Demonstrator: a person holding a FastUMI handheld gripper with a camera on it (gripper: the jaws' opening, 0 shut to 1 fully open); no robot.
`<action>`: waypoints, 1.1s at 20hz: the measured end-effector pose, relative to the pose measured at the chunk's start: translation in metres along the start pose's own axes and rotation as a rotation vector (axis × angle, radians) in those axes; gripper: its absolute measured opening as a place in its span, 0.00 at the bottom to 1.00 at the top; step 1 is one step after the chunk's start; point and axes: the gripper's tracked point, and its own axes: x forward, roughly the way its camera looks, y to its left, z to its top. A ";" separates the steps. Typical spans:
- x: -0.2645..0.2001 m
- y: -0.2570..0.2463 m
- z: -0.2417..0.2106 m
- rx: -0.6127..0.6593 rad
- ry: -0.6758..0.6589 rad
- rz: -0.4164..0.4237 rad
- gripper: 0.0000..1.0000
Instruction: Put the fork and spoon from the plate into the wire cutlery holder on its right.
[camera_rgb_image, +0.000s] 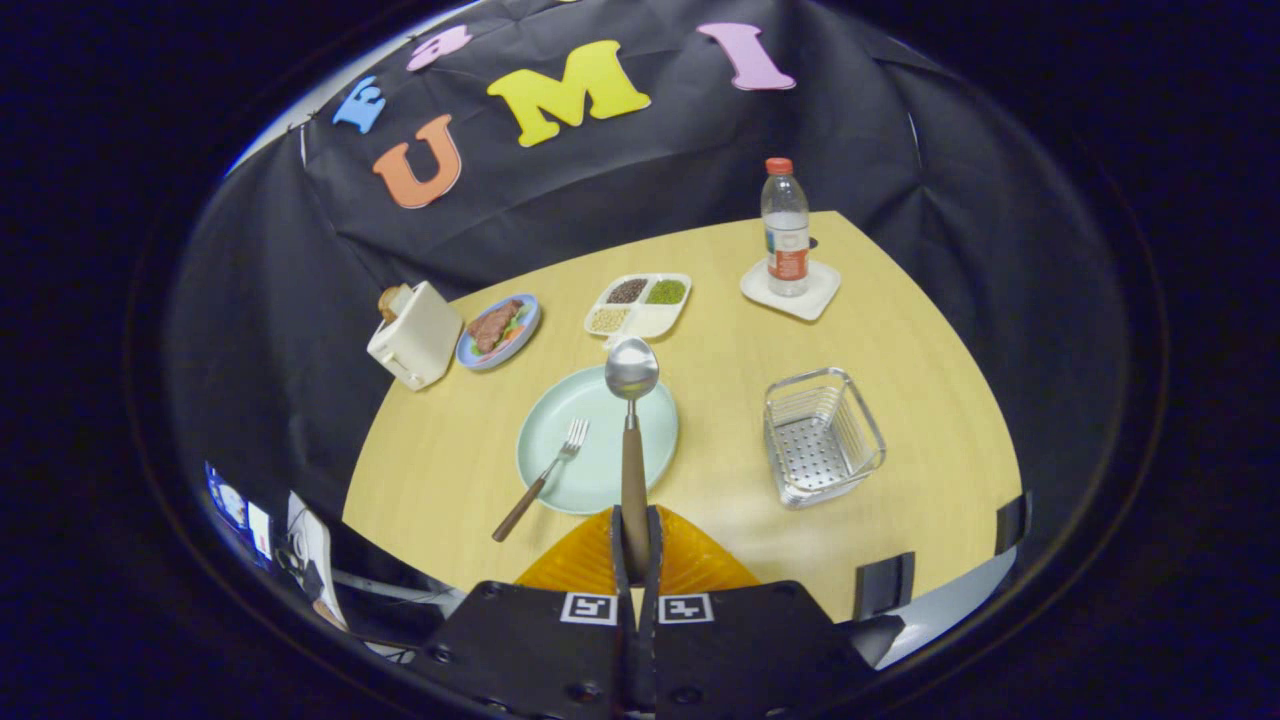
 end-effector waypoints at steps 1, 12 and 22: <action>-0.007 -0.010 0.003 0.009 0.004 -0.004 0.00; -0.037 -0.103 -0.016 0.089 0.161 -0.106 0.00; -0.020 -0.106 -0.005 0.160 0.215 -0.168 0.05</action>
